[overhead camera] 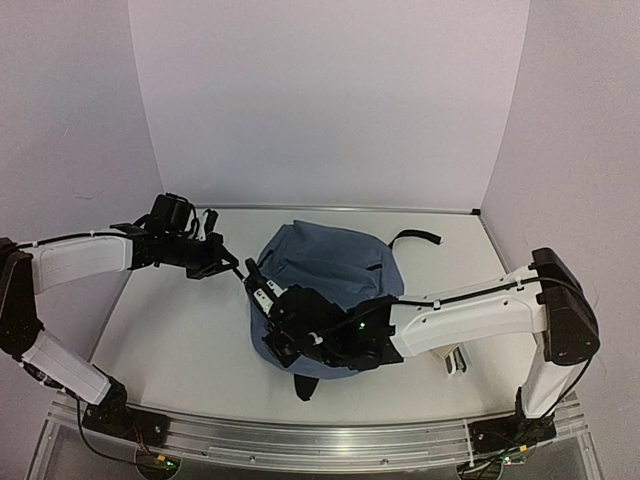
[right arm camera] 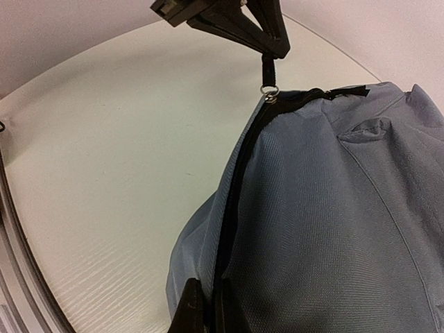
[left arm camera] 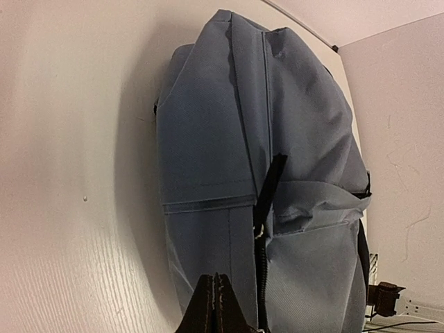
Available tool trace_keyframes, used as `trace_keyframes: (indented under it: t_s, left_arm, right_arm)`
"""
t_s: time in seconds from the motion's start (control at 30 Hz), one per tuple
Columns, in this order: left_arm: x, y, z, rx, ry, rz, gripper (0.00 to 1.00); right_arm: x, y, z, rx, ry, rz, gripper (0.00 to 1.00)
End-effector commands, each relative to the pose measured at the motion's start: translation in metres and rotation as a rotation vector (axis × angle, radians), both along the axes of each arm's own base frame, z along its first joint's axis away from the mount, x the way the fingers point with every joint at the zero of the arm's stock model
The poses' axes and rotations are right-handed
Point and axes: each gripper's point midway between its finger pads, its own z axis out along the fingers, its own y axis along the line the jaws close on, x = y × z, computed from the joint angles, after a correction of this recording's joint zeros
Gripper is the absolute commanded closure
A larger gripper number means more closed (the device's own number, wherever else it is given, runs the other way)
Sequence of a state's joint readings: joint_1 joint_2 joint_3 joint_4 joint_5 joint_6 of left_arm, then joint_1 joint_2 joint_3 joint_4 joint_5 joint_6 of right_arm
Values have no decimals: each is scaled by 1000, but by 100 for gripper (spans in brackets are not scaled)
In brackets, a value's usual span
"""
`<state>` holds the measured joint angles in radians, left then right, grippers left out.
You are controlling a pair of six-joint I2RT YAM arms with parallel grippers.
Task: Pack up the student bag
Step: Zip the student bag at the center of the board.
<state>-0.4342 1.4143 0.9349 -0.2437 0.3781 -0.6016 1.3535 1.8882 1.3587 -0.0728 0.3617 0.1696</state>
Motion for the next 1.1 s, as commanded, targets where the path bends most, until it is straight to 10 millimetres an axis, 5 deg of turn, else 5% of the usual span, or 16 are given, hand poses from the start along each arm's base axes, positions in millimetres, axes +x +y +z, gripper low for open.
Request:
trace_keyframes:
  t_s: [0.0,0.2,0.63,0.83,0.9,0.97,1.07]
  left_arm:
    - [64,25,35,14,-201,127,100]
    - [87,37,25,21,-198,164,100]
    - [128,24,37,-26,-275,127,100]
    - [130,8,39,-84,-269,47,100]
    - [121,0,36,-112,-250,-12,100]
    - [109,-4,32,-131,-225,-57,99]
    - [91,-1,30,-129,-193,-71,82]
  right_arm:
    - [-51,10,25,69,70,100,100]
    - [-67,15,30,91,86,119,100]
    - [-99,36,37,171,150,199,100]
    - [-88,32,47,201,119,124,100]
    - [-72,21,57,219,71,22,90]
    - [-56,5,69,227,19,-80,67]
    - [-36,-18,82,227,-33,-188,32]
